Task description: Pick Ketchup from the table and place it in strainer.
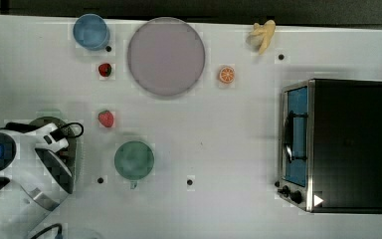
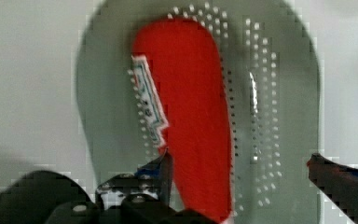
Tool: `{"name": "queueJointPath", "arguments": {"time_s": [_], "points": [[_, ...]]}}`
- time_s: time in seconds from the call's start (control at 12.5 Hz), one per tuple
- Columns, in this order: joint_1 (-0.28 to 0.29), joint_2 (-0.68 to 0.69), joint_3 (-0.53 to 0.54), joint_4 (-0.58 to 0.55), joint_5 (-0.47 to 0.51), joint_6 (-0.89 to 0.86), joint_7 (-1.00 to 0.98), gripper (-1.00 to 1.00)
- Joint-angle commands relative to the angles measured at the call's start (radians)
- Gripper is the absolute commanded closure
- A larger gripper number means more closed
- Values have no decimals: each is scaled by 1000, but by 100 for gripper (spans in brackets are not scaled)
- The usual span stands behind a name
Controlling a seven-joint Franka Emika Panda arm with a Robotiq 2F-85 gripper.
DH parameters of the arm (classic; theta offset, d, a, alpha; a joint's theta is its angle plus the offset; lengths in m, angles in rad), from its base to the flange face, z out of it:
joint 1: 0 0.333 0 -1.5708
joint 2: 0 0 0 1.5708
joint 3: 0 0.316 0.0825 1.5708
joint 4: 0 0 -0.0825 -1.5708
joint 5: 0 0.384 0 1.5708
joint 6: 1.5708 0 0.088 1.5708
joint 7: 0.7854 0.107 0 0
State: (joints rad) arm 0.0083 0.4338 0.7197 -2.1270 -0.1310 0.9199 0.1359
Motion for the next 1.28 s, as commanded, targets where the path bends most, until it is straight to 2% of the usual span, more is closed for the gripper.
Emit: {"name": "queueJointPath", "arguments": {"time_s": [0.08, 0.4, 0.72, 0.88, 1.12, 1.28], "points": [[-19, -119, 11, 25, 9, -33, 53, -100], [-132, -299, -8, 28, 9, -203, 53, -100], [-227, -503, -130, 44, 10, -384, 51, -100], [-245, -574, -228, 55, 20, -451, 34, -100], [-245, -628, -371, 77, 173, -549, 23, -100], [-245, -637, -440, 114, 188, -608, -84, -100]]}}
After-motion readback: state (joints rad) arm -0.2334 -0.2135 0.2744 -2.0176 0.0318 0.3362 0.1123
